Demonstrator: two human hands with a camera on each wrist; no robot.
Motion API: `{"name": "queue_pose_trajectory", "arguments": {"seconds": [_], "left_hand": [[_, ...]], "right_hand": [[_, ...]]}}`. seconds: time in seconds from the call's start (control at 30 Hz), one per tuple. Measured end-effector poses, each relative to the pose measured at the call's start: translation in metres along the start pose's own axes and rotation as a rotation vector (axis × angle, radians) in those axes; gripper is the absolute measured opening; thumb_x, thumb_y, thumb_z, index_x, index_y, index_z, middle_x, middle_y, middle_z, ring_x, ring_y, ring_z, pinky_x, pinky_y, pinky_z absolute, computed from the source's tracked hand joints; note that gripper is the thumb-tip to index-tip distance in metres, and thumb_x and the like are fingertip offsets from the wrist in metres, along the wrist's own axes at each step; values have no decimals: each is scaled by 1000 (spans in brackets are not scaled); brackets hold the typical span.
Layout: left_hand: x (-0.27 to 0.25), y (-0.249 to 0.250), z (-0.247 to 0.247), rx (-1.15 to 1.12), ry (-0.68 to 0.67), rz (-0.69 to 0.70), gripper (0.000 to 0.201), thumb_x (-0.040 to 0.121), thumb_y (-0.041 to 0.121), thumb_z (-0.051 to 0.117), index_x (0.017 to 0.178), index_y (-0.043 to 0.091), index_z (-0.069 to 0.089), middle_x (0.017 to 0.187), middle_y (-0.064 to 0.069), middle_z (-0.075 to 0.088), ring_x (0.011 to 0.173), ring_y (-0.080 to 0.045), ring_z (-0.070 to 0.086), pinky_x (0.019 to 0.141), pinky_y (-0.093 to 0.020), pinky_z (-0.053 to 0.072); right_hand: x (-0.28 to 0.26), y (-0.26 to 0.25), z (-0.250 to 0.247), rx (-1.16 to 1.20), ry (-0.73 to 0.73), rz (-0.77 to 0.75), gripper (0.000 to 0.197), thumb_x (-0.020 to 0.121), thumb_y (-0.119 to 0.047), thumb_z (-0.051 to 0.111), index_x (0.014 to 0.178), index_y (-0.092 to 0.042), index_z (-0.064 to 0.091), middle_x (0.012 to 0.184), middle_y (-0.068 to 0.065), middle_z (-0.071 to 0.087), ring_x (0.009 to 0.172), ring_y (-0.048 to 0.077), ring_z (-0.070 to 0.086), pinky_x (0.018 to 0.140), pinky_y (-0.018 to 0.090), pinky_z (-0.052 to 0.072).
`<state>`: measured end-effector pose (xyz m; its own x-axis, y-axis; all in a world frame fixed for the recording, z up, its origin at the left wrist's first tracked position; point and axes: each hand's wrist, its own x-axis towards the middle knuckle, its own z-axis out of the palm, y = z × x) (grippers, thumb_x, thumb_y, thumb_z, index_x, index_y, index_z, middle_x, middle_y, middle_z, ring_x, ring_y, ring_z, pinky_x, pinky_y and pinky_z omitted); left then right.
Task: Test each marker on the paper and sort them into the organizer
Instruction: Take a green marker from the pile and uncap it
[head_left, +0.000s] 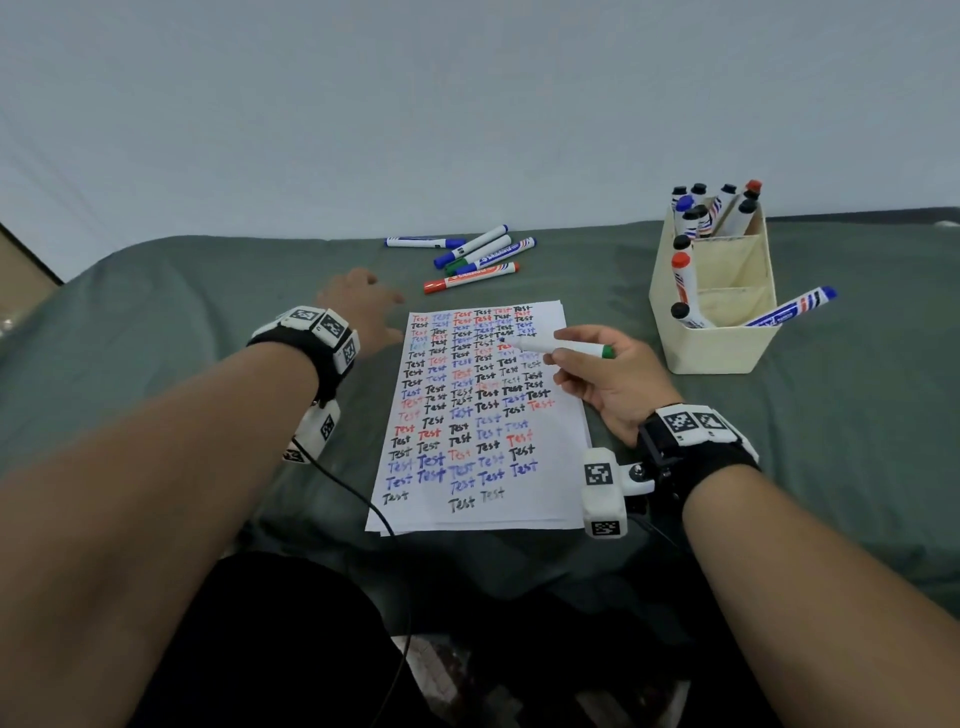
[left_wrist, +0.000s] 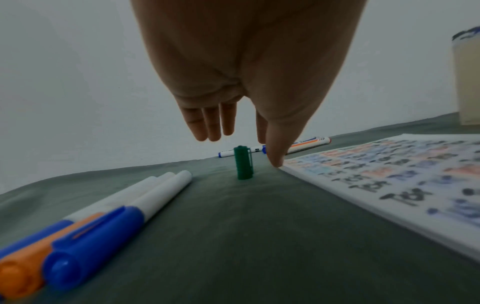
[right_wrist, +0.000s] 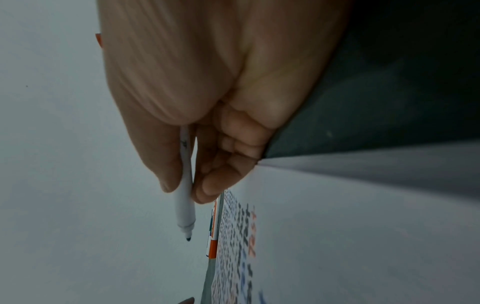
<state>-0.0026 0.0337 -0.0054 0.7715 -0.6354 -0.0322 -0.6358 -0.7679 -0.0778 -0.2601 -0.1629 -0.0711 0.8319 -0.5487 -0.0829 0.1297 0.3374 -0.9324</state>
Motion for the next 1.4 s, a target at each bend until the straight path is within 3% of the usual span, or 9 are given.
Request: {"name": "queue_pose_trajectory", "arguments": {"seconds": [0.23, 0.43, 0.63, 0.77, 0.87, 1.03, 1.13, 1.27, 1.4], "left_hand": [[14, -14, 14, -27, -36, -27, 36, 95, 11, 62, 130, 21, 65, 133, -8, 63, 122, -30, 57, 98, -35, 45], [12, -4, 10, -176, 68, -13, 22, 99, 14, 55, 115, 16, 70, 115, -8, 69, 104, -28, 62, 85, -35, 48], [-8, 40, -2, -460, 50, 180, 12, 100, 20, 58, 109, 26, 65, 86, 15, 68, 79, -4, 64, 66, -22, 44], [-20, 64, -8, -556, 13, 247, 9, 100, 22, 58, 107, 27, 63, 89, 14, 71, 76, 0, 67, 67, -24, 51], [-26, 76, -10, -584, 3, 288, 9, 100, 22, 59, 107, 25, 63, 86, 14, 71, 70, 6, 65, 63, -20, 48], [-35, 89, -16, -628, -19, 299, 9, 99, 18, 59, 101, 26, 63, 88, 5, 74, 74, -5, 68, 64, -21, 54], [-38, 94, -16, -681, -50, 286, 12, 100, 12, 56, 99, 23, 60, 94, 2, 75, 76, -10, 70, 73, -31, 58], [-39, 98, -16, -673, -69, 262, 12, 101, 10, 54, 102, 21, 58, 92, 1, 74, 66, -7, 64, 60, -23, 53], [-39, 101, -18, -632, -50, 256, 12, 100, 11, 55, 100, 23, 58, 88, 3, 72, 65, -10, 59, 59, -27, 52]], "right_hand": [[3, 0, -2, 51, -38, 16, 23, 93, -1, 68, 116, -6, 69, 101, 20, 76, 68, 21, 68, 65, 26, 59], [3, 0, -2, 55, -42, 6, 25, 94, -2, 67, 118, -9, 69, 101, 17, 76, 66, 19, 66, 64, 24, 58], [3, 0, -2, 37, -41, 9, 25, 94, -4, 69, 118, -10, 70, 104, 17, 76, 66, 18, 66, 64, 23, 57], [2, 1, -2, 30, -42, 3, 24, 94, -5, 69, 117, -10, 70, 104, 17, 76, 66, 18, 67, 63, 23, 57], [2, 1, -2, 25, -48, 2, 24, 94, -6, 69, 117, -10, 70, 104, 17, 76, 66, 17, 67, 64, 22, 57], [2, 1, -2, 24, -63, 3, 23, 94, -5, 68, 116, -10, 71, 105, 18, 76, 67, 18, 66, 64, 23, 57], [1, 1, -2, 16, -67, 1, 24, 93, -5, 68, 117, -9, 70, 105, 19, 76, 68, 18, 66, 64, 23, 56], [-1, 0, 0, 13, -61, -7, 22, 94, -3, 68, 114, -10, 70, 103, 20, 76, 67, 18, 67, 63, 22, 57], [-1, -2, 2, 3, -47, -26, 22, 94, -4, 67, 115, -10, 69, 101, 18, 77, 65, 19, 68, 62, 23, 57]]}}
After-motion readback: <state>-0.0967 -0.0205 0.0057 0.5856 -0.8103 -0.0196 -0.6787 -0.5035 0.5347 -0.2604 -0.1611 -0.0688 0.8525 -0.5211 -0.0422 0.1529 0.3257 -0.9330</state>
